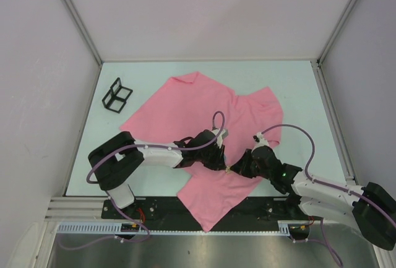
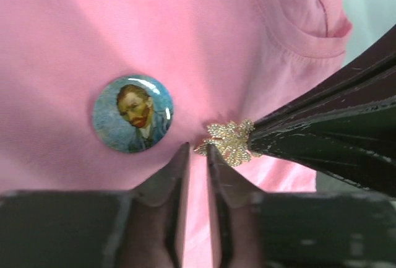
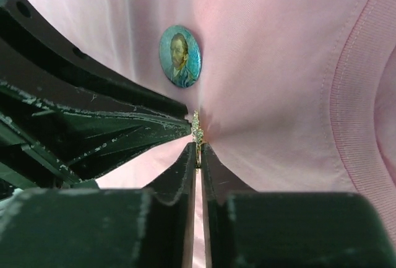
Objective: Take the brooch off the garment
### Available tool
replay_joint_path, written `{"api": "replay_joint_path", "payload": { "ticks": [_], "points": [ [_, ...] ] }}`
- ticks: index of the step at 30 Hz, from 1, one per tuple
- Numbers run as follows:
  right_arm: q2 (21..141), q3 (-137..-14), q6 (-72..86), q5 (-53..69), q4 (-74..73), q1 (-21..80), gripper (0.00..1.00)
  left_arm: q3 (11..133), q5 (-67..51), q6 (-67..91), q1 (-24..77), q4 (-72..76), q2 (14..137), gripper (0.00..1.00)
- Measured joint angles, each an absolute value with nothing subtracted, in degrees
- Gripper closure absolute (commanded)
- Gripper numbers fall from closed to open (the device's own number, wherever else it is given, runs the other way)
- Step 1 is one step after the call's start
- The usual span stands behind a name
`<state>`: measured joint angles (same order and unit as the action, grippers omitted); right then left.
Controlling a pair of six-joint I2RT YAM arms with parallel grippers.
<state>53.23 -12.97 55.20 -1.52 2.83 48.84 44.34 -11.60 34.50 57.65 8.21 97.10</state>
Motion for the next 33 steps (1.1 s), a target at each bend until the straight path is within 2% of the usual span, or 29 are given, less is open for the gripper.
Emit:
{"api": "replay_joint_path", "payload": {
  "ticks": [2, 6, 9, 13, 17, 24, 33],
  "points": [
    [53.3, -13.0, 56.6, -1.4, 2.9, 48.8, 1.0, 44.3, -10.9, 33.9, 57.6, 7.6, 96.5, 0.67],
    [54.3, -13.0, 59.8, -1.2, 3.1, 48.8, 1.0, 43.1, -9.8, 32.0, 57.6, 7.3, 93.8, 0.51],
    [55.1, -13.0, 62.2, -1.3, 3.2, 48.6, 1.0, 41.1, -9.3, 30.2, 57.7, 8.1, 90.7, 0.46],
    [55.3, -13.0, 65.8, -2.2, 2.6, 48.4, 1.0, 40.1, -7.9, 27.0, 58.8, 8.5, 88.6, 0.55],
    [55.1, -13.0, 68.7, -2.7, 1.1, 48.0, 1.0, 40.1, -2.4, 22.5, 62.7, 8.6, 88.6, 0.58],
    [54.8, -13.0, 71.2, -2.5, -0.2, 46.8, 1.0, 40.2, 7.0, 13.9, 69.5, 10.5, 89.5, 0.54],
    [54.3, -13.0, 72.3, -1.7, -1.1, 45.9, 1.0, 41.3, 9.4, 9.5, 70.0, 12.4, 92.8, 0.52]
  ]
}}
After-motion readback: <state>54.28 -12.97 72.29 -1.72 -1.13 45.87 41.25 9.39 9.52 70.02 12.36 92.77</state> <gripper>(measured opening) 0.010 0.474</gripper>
